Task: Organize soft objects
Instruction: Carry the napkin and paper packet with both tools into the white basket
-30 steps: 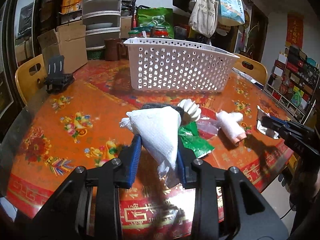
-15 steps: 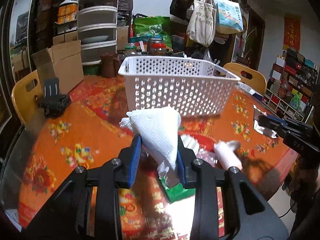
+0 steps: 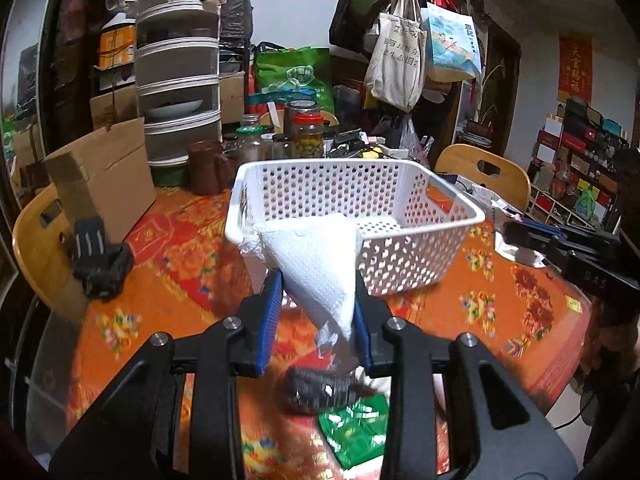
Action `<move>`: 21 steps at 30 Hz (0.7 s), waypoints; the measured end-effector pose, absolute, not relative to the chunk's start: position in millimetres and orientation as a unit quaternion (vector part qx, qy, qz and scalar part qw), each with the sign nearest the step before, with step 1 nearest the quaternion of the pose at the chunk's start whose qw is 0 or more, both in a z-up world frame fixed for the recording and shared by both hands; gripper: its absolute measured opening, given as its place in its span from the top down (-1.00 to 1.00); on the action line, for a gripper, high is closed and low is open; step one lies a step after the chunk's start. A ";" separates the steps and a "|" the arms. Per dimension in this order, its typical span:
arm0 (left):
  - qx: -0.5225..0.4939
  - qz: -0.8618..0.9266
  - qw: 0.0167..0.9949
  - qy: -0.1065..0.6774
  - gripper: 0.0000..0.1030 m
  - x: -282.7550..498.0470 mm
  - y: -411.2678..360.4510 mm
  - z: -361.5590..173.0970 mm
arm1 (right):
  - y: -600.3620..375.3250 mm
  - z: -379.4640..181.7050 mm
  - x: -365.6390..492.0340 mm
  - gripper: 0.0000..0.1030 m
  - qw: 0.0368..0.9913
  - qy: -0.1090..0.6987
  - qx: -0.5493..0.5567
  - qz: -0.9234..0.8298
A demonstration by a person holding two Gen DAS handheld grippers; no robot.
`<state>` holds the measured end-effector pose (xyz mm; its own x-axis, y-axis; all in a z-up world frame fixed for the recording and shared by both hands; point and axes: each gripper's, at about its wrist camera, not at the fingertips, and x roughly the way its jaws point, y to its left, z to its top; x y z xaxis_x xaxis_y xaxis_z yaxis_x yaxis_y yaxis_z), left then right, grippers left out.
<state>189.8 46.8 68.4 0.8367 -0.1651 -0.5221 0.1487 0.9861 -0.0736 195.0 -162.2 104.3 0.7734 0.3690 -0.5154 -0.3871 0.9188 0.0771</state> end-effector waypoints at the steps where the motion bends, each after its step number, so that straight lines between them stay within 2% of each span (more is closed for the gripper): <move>1: -0.017 -0.085 0.957 0.276 0.42 196.6 46.6 73.3 | -161.8 108.4 201.5 0.76 0.941 0.272 -0.016 0.201; 12: -0.018 -0.094 0.944 0.315 0.42 277.8 34.3 113.5 | -157.3 137.7 269.0 0.76 0.934 0.304 -0.010 0.188; 21: -0.018 -0.088 0.917 0.390 0.42 355.1 17.8 101.2 | -141.4 127.6 334.3 0.76 0.915 0.366 -0.019 0.171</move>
<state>355.1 17.8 101.2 0.6808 -0.1749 -0.7113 0.1462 0.9840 -0.1020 334.3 -141.4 127.6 0.6738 0.2983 -0.6760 -0.3266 0.9409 0.0897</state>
